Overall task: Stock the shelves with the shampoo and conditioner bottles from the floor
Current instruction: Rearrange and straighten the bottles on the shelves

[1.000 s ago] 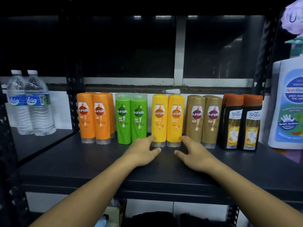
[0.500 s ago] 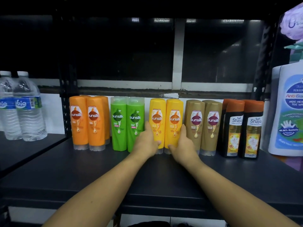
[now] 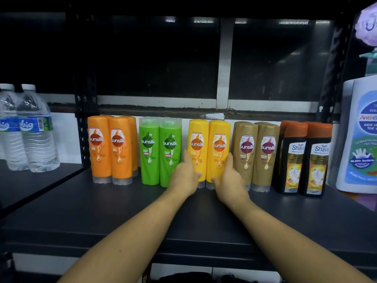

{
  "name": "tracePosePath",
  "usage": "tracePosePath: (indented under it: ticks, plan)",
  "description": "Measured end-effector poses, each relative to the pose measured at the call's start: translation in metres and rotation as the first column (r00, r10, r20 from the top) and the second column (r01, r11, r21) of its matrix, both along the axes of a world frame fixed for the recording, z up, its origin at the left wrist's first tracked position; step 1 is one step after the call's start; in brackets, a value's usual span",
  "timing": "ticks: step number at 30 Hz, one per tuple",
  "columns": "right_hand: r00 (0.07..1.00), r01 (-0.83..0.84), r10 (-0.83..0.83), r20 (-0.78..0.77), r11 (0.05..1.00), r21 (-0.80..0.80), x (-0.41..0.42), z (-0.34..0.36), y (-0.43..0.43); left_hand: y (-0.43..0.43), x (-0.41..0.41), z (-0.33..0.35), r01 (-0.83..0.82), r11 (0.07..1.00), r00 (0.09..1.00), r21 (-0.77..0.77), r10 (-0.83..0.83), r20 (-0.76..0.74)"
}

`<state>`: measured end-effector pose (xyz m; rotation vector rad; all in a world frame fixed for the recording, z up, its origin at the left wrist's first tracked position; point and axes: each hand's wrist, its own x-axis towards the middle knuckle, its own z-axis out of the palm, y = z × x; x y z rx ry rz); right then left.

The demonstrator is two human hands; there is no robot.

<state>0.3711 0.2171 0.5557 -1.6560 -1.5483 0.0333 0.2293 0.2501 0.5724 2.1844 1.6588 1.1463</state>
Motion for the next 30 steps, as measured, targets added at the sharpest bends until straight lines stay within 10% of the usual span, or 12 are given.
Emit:
tracePosePath:
  ticks: [12, 30]
  plan:
    - [0.974, -0.125, 0.169, 0.150, 0.957, -0.264, 0.005, 0.000, -0.050, -0.037, -0.044, -0.010, 0.194, 0.959, 0.941, -0.204, -0.241, -0.239]
    - [0.807, -0.283, 0.488, 0.332, 0.814, -0.508, -0.100, 0.005, -0.059, -0.056, -0.170, -0.010, 0.042, 0.961, 0.897, -0.274, -0.156, -0.413]
